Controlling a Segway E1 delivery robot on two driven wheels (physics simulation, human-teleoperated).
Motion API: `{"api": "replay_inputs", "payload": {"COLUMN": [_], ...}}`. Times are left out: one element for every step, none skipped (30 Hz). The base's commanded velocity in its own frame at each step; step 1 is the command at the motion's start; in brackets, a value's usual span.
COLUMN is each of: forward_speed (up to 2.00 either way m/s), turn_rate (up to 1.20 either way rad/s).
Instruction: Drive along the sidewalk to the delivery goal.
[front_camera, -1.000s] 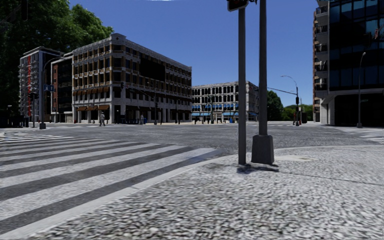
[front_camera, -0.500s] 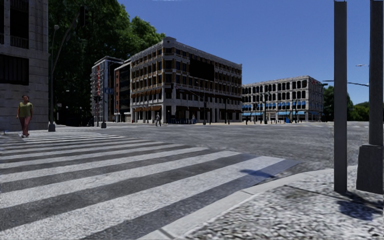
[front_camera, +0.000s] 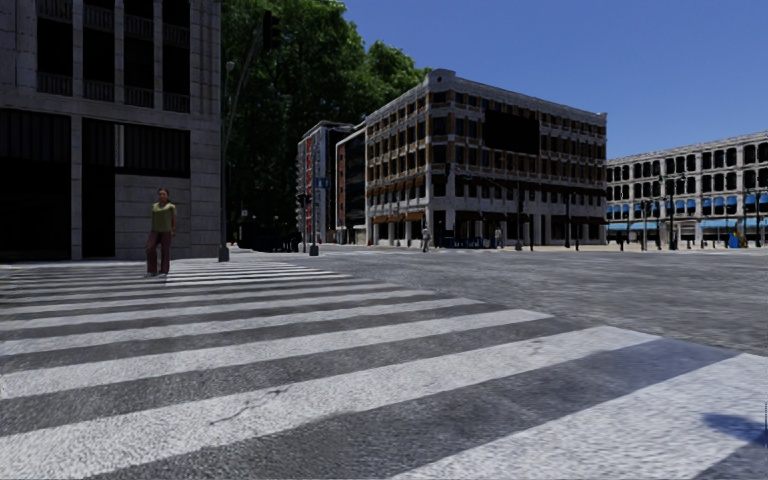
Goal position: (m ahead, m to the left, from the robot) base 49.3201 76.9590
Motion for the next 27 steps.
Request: {"api": "replay_inputs", "payload": {"forward_speed": [2.00,2.00,2.00,2.00,2.00,2.00,2.00,2.00,2.00,2.00,2.00,2.00,2.00,2.00,2.00,2.00,2.00,2.00,2.00,2.00,2.00,2.00,2.00,2.00,2.00,2.00,2.00], "turn_rate": [0.62,0.62,0.51,0.51,0.47,0.46,0.48,0.48,0.49,0.49,0.49,0.45,0.31,0.28,0.28,0.27,0.26,0.26,0.26,0.24,0.22,0.23,0.23,0.39,0.51,0.54,0.54]}}
